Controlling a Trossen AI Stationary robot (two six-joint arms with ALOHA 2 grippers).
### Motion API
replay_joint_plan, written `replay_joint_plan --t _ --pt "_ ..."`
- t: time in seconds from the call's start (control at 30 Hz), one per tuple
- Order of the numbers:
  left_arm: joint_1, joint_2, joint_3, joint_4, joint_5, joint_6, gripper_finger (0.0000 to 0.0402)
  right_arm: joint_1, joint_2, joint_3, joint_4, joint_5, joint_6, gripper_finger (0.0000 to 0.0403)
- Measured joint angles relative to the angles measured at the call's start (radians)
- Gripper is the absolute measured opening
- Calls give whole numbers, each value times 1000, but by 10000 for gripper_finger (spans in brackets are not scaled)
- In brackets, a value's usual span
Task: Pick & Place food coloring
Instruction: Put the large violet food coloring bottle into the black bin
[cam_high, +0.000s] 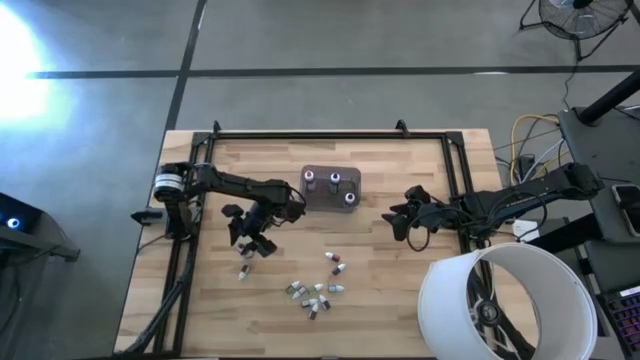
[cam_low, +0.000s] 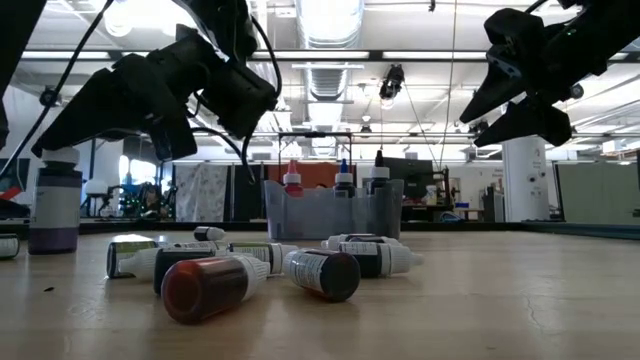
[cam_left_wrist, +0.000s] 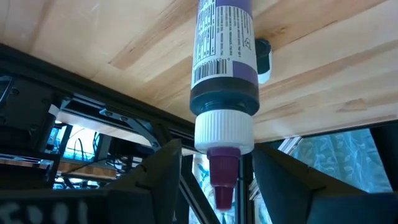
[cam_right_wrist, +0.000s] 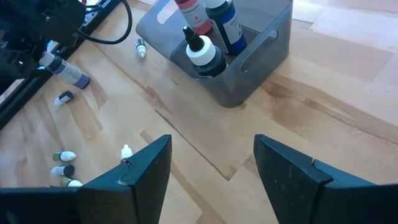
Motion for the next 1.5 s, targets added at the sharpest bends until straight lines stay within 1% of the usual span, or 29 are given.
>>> replay_joint_plan --t 0.13,0.23,0.27,0.33,0.43,0.5,0.6,0.73,0.87,0.93,1.03,1.07,1.17,1.23,1.27,1.33,1.37,1.47,1.5 --pt "0 0 35 0 -3 5 178 0 0 0 0 0 0 221" --pt "-4 -16 98 0 -59 -14 178 0 0 0 0 0 0 221" --pt "-7 -30 124 1 -93 -26 178 0 0 0 0 0 0 221" --pt "-17 -66 170 0 -198 -57 178 0 0 0 0 0 -2 221" --pt "-38 -130 212 1 -379 -126 178 0 0 0 0 0 -2 221" --pt "-59 -179 211 5 -480 -180 179 0 -1 0 0 0 -3 221" --pt "-105 -265 170 46 -586 -282 179 0 -1 0 0 0 -3 221" --pt "-227 -386 77 204 -667 -405 179 0 -1 0 -2 0 -7 221" --pt "-397 -476 -43 374 -743 -484 179 0 -1 0 -8 0 -19 221" --pt "-482 -505 -105 425 -758 -528 179 0 -1 0 -9 0 -26 221" --pt "-585 -532 -160 463 -774 -693 179 -5 -1 0 -10 0 -31 221" --pt "-618 -537 -165 464 -812 -740 179 -7 -1 0 -10 0 -33 221" --pt "-717 -552 -165 448 -1018 -848 179 -21 -1 0 -12 0 -33 221" --pt "-757 -558 -152 411 -1142 -888 179 -31 -1 0 -12 1 -32 221" --pt "-769 -561 -149 392 -1181 -890 179 -37 -1 0 -12 1 -30 221" --pt "-789 -561 -151 343 -1189 -888 179 -47 -1 0 -12 1 -26 221" --pt "-797 -561 -157 324 -1163 -890 179 -53 0 0 -13 1 -26 221" --pt "-813 -557 -195 287 -1021 -916 179 -69 0 0 -14 0 -26 221" --pt "-817 -556 -212 292 -990 -920 179 -74 0 0 -15 0 -26 221"
